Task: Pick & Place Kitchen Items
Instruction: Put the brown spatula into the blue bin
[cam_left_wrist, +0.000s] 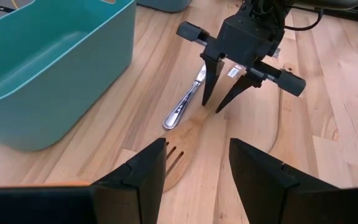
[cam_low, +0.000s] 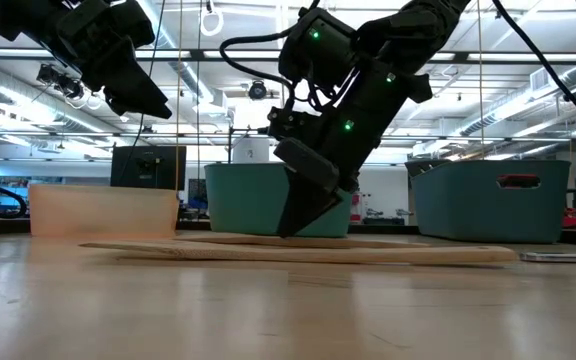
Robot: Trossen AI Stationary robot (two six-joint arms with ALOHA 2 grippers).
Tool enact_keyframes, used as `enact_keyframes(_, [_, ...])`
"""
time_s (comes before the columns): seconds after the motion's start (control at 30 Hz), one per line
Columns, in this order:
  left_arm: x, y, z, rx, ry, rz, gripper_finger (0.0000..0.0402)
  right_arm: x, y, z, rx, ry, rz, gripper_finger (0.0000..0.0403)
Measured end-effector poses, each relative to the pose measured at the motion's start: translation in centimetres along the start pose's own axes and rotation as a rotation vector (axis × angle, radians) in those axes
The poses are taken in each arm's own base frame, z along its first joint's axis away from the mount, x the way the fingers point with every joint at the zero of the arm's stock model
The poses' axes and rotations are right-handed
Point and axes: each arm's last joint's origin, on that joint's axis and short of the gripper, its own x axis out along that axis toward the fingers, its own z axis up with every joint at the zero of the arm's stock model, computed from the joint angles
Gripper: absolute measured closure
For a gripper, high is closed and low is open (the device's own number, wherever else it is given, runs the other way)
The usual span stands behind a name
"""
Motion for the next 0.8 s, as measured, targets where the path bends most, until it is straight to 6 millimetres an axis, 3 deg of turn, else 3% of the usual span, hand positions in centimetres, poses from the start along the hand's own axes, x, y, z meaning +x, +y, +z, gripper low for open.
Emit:
enact_keyframes(0.27, [0.0,0.0,0.0,0.002,0.0,0.0,0.022,0.0,0.02,0.2,-0.013,-0.021,-0.001,0.0261])
enact_keyframes(0.8, [0.0,0.0,0.0,0.001,0.0,0.0,0.022,0.15,-0.5,-0.1,0.007,0.013,-0.012,0.0259])
